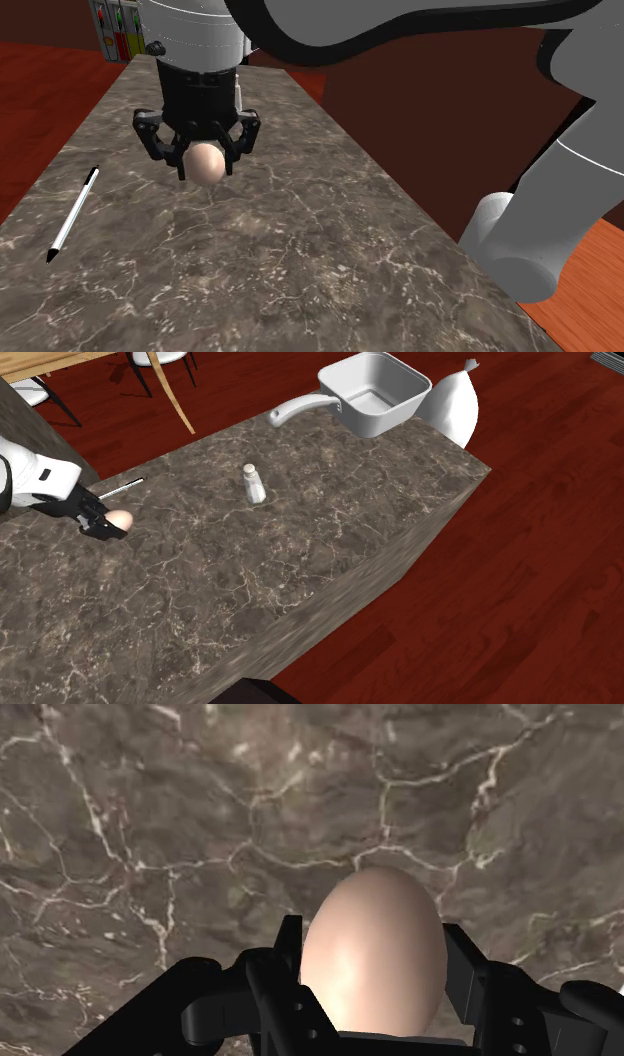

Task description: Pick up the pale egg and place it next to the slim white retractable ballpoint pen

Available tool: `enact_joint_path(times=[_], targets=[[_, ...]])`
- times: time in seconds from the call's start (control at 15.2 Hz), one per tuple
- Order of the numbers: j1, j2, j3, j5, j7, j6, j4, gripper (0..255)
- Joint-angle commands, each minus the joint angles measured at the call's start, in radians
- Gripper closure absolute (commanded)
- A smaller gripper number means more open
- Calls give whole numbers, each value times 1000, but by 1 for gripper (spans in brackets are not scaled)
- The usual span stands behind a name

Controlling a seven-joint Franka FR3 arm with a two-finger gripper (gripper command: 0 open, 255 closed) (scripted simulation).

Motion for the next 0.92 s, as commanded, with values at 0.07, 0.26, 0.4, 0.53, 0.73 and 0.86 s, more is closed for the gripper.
enact_joint_path(times=[0.07, 0.26, 0.4, 0.53, 0.73, 0.86], targets=[[1, 0, 1, -1, 7, 40, -40, 255], [1, 0, 1, -2, 9, 52, -52, 255], [1, 0, 1, -2, 9, 52, -52, 255], [1, 0, 1, -2, 9, 52, -52, 255], [1, 0, 1, -2, 9, 52, -52, 0], [1, 0, 1, -2, 9, 52, -52, 0]])
